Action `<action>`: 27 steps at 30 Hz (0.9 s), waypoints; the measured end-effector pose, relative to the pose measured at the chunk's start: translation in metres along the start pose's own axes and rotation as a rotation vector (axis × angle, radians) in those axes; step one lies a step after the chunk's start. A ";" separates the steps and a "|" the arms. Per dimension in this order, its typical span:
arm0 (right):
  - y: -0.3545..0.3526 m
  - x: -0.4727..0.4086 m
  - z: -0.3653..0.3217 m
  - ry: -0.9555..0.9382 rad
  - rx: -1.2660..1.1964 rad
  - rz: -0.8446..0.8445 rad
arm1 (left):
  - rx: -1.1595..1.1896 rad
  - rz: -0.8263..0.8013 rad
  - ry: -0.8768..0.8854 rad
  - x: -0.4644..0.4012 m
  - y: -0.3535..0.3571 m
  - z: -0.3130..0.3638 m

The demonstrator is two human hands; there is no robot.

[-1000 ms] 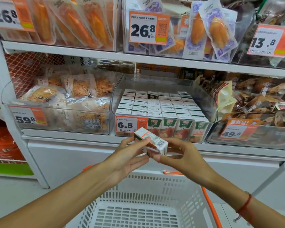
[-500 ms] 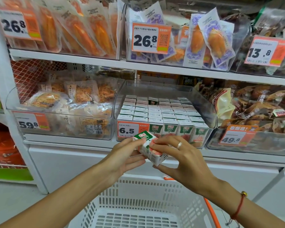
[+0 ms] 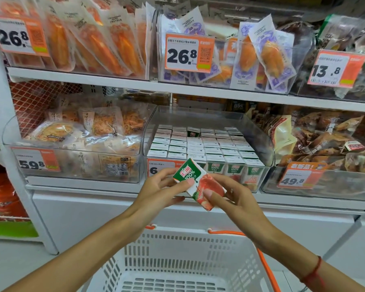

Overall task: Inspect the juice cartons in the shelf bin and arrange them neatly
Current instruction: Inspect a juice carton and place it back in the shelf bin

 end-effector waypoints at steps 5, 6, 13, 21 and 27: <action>-0.014 -0.011 -0.001 0.040 -0.038 0.009 | -0.019 -0.055 0.000 -0.006 -0.006 0.008; -0.017 -0.016 -0.001 0.038 -0.056 0.010 | 0.000 -0.065 0.003 -0.009 -0.005 0.012; -0.037 -0.077 0.001 0.021 -0.046 -0.017 | -0.159 -0.066 -0.012 -0.062 -0.001 0.054; -0.081 -0.131 0.049 0.000 0.801 -0.005 | -0.066 0.283 0.164 -0.135 0.000 0.064; -0.091 -0.123 0.062 -0.131 0.982 -0.161 | -0.204 0.409 0.323 -0.191 0.001 0.064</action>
Point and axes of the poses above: each hand's wrist, its own x-axis away from the middle knuckle, its own y-axis out of the palm, z = x × y, the point moved 2 cm from there along -x, towards the middle knuckle, and after that the axes turned 6 degrees about -y, right-handed, at the moved point
